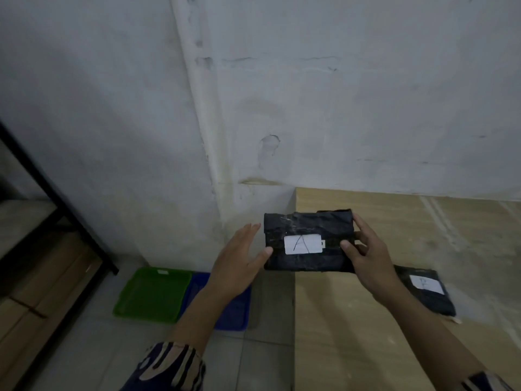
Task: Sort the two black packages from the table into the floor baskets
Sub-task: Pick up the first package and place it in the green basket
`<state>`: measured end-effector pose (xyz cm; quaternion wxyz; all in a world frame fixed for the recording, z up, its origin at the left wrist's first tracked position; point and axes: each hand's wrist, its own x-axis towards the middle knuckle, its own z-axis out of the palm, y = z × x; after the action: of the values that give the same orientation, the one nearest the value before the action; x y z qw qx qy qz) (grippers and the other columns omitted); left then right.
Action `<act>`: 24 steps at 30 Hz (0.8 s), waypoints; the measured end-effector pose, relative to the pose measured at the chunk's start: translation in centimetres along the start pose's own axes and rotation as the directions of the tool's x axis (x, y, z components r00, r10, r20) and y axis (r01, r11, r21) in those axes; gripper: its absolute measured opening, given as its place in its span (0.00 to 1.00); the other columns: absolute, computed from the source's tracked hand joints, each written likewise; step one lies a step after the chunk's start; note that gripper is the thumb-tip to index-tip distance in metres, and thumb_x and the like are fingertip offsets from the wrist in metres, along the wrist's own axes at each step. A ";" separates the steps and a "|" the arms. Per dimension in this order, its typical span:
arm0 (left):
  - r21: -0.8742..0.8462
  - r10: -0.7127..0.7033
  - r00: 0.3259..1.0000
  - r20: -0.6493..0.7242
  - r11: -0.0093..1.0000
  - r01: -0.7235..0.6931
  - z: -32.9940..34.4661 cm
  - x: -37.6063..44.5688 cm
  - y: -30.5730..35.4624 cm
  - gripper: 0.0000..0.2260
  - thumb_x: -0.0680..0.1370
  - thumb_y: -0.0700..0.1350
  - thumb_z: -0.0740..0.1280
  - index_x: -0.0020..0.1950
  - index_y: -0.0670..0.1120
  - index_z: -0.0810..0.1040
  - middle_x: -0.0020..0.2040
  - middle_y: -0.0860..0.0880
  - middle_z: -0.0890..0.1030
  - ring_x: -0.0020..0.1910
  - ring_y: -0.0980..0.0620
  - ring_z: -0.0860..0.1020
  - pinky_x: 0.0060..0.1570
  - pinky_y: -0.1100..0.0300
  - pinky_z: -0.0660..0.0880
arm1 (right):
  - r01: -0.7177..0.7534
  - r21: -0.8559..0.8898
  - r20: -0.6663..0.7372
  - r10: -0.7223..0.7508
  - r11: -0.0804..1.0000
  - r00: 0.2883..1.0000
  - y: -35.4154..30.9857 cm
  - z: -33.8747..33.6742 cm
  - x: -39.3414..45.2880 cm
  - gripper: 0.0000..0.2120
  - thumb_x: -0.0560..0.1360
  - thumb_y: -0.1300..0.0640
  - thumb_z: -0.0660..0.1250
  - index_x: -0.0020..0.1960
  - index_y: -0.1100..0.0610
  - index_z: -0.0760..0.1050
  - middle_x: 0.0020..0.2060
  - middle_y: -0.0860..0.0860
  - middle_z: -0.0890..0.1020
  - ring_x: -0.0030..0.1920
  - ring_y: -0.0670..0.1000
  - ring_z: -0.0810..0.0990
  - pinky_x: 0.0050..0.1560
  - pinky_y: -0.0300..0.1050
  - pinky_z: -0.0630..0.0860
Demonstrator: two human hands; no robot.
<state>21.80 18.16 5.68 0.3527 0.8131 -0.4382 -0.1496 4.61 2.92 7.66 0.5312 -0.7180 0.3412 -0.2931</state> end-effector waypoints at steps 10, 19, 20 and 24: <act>0.040 -0.036 0.997 0.065 0.999 0.034 -8.9 0.1 -12.8 0.26 0.79 0.56 0.56 0.74 0.51 0.52 0.76 0.49 0.54 0.74 0.52 0.51 0.72 0.53 0.50 | 0.000 -0.005 0.027 0.000 1.000 1.000 -0.9 15.9 0.8 0.28 0.75 0.71 0.59 0.71 0.55 0.58 0.57 0.52 0.73 0.57 0.52 0.73 0.48 0.34 0.73; 0.075 -0.099 0.982 0.160 0.993 0.087 -17.5 0.9 -26.4 0.26 0.78 0.55 0.57 0.74 0.52 0.52 0.77 0.49 0.54 0.75 0.51 0.50 0.72 0.53 0.51 | -0.068 -0.007 0.041 0.068 0.998 0.997 -2.8 32.1 2.0 0.27 0.74 0.73 0.58 0.70 0.60 0.57 0.55 0.49 0.70 0.53 0.48 0.70 0.37 0.16 0.67; 0.079 -0.106 0.981 0.165 0.992 0.094 -18.0 1.3 -27.5 0.26 0.78 0.55 0.57 0.74 0.52 0.52 0.77 0.49 0.54 0.75 0.51 0.50 0.72 0.53 0.52 | -0.071 -0.007 0.049 0.071 0.997 0.996 -2.6 33.3 2.4 0.27 0.74 0.74 0.57 0.70 0.60 0.57 0.55 0.49 0.70 0.54 0.48 0.70 0.37 0.16 0.67; 0.117 -0.155 0.974 0.167 0.984 0.137 -19.1 3.1 -31.6 0.26 0.78 0.55 0.57 0.74 0.51 0.53 0.76 0.49 0.54 0.75 0.51 0.51 0.71 0.52 0.54 | -0.117 -0.034 0.070 0.119 0.993 0.990 -1.3 37.8 4.5 0.27 0.74 0.73 0.58 0.70 0.60 0.56 0.57 0.50 0.70 0.56 0.50 0.70 0.37 0.16 0.67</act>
<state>53.31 35.67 -2.85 0.2578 0.8441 -0.4138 -0.2230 37.11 20.88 -0.78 0.5485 -0.7146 0.3681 -0.2302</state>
